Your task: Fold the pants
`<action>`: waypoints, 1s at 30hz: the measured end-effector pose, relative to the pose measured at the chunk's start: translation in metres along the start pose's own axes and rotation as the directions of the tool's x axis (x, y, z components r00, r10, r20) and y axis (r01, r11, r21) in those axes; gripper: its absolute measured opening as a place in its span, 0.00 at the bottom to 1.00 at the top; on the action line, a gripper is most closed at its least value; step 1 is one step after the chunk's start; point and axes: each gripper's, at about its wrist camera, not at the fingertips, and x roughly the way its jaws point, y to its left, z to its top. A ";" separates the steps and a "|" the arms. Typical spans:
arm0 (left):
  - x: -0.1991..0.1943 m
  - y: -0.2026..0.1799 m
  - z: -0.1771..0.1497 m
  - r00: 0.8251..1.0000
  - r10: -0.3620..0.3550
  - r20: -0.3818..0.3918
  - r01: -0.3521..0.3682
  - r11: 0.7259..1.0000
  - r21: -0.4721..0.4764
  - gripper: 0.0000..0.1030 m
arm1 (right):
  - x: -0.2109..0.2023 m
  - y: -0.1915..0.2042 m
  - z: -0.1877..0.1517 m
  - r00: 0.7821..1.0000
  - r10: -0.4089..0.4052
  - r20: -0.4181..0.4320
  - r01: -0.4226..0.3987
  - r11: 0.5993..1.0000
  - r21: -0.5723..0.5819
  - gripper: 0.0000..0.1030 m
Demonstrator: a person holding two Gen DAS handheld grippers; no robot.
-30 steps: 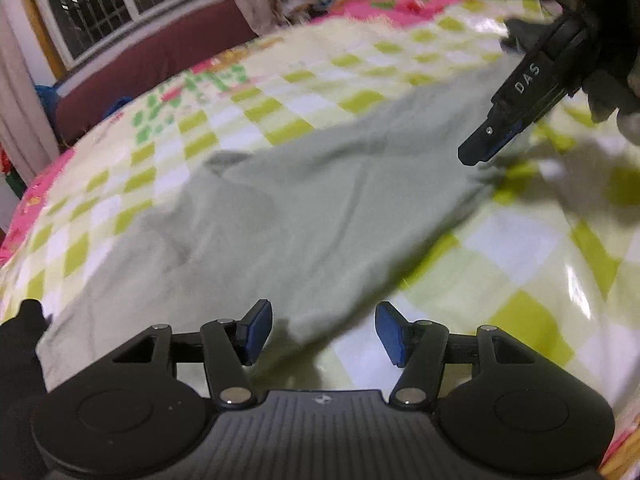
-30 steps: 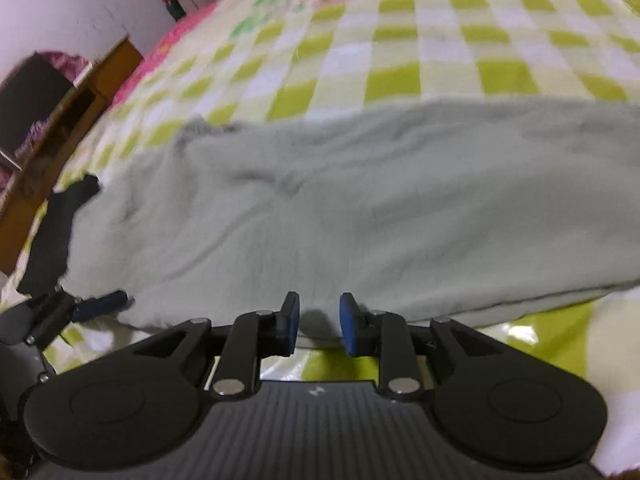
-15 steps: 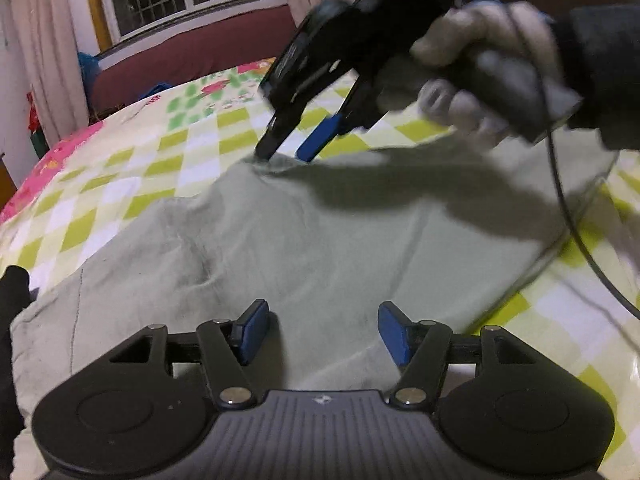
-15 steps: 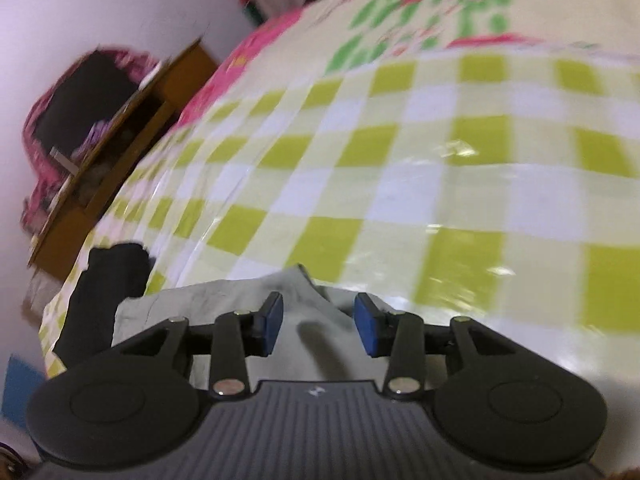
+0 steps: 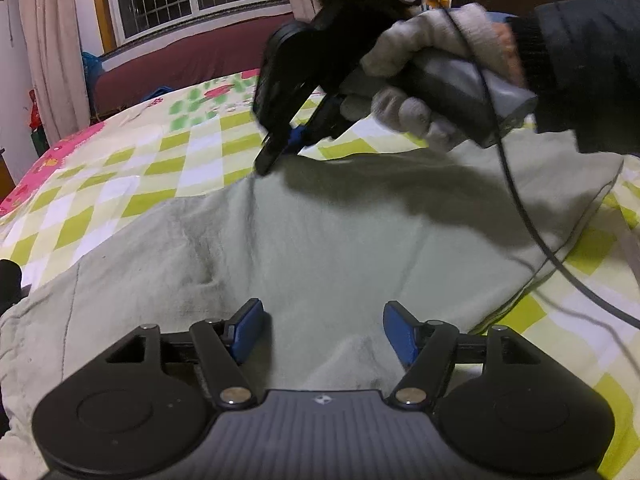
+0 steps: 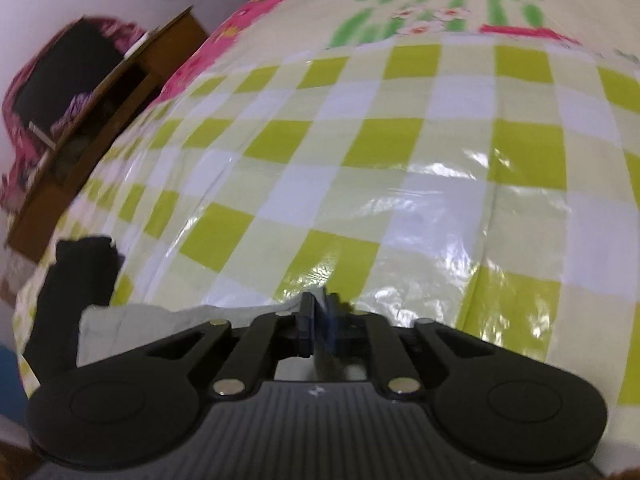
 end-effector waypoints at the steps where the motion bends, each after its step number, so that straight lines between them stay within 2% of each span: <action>1: 0.000 -0.001 0.000 1.000 0.005 0.000 -0.005 1.000 0.004 0.79 | -0.012 -0.004 -0.003 1.000 -0.005 0.030 0.004 1.000 0.025 0.12; 3: 0.001 -0.002 0.000 1.000 0.014 0.001 -0.014 1.000 0.011 0.79 | -0.048 -0.017 -0.014 0.995 -0.002 0.102 -0.006 0.997 0.078 0.12; 4: 0.001 -0.002 0.000 1.000 0.018 0.000 -0.018 1.000 0.013 0.80 | -0.069 -0.026 -0.024 0.991 -0.016 0.134 0.002 0.994 0.106 0.15; 5: 0.001 -0.003 0.000 1.000 0.024 0.000 -0.024 1.000 0.015 0.81 | -0.093 -0.037 -0.038 0.985 -0.046 0.168 0.022 0.990 0.142 0.24; 8: -0.001 -0.007 0.000 0.999 0.042 -0.002 -0.041 0.999 0.027 0.82 | -0.168 -0.082 -0.099 0.946 -0.189 0.263 0.110 0.951 0.289 0.28; 10: -0.001 -0.010 0.000 0.998 0.056 -0.005 -0.055 0.998 0.037 0.82 | -0.218 -0.118 -0.149 0.895 -0.328 0.302 0.180 0.886 0.428 0.29; 11: -0.001 -0.012 0.001 0.998 0.065 -0.008 -0.064 0.997 0.041 0.82 | -0.244 -0.139 -0.178 0.860 -0.404 0.312 0.204 0.832 0.516 0.31; 12: 0.000 -0.014 0.001 0.997 0.073 -0.010 -0.073 0.996 0.045 0.83 | -0.262 -0.155 -0.200 0.834 -0.453 0.314 0.209 0.787 0.581 0.31; 14: 0.000 -0.018 0.002 0.995 0.094 -0.015 -0.093 0.994 0.058 0.83 | -0.293 -0.188 -0.241 0.797 -0.523 0.302 0.189 0.691 0.697 0.31; 15: -0.001 -0.020 0.003 0.994 0.105 -0.019 -0.103 0.993 0.063 0.83 | -0.303 -0.199 -0.257 0.788 -0.535 0.304 0.168 0.662 0.730 0.31; 17: -0.002 -0.024 0.005 0.991 0.129 -0.029 -0.126 0.989 0.079 0.83 | -0.311 -0.219 -0.279 0.784 -0.534 0.316 0.117 0.627 0.770 0.32; 19: -0.005 -0.030 0.008 0.989 0.144 -0.039 -0.140 0.986 0.094 0.83 | -0.307 -0.234 -0.288 0.791 -0.511 0.338 0.064 0.617 0.784 0.35; 21: -0.005 -0.036 0.010 0.986 0.160 -0.047 -0.154 0.981 0.117 0.83 | -0.297 -0.244 -0.287 0.795 -0.479 0.373 0.012 0.627 0.779 0.35; 24: -0.006 -0.044 0.014 0.984 0.169 -0.064 -0.160 0.979 0.125 0.82 | -0.284 -0.252 -0.275 0.791 -0.462 0.400 -0.022 0.632 0.775 0.37; 26: -0.007 -0.049 0.017 0.984 0.162 -0.068 -0.152 0.980 0.132 0.82 | -0.282 -0.255 -0.274 0.790 -0.447 0.420 -0.059 0.626 0.778 0.41; 28: -0.009 -0.054 0.021 0.988 0.143 -0.059 -0.134 0.981 0.141 0.82 | -0.283 -0.254 -0.275 0.787 -0.422 0.450 -0.095 0.638 0.764 0.41; 30: -0.010 -0.061 0.025 0.992 0.121 -0.043 -0.113 0.982 0.153 0.82 | -0.279 -0.256 -0.272 0.786 -0.424 0.450 -0.100 0.632 0.769 0.41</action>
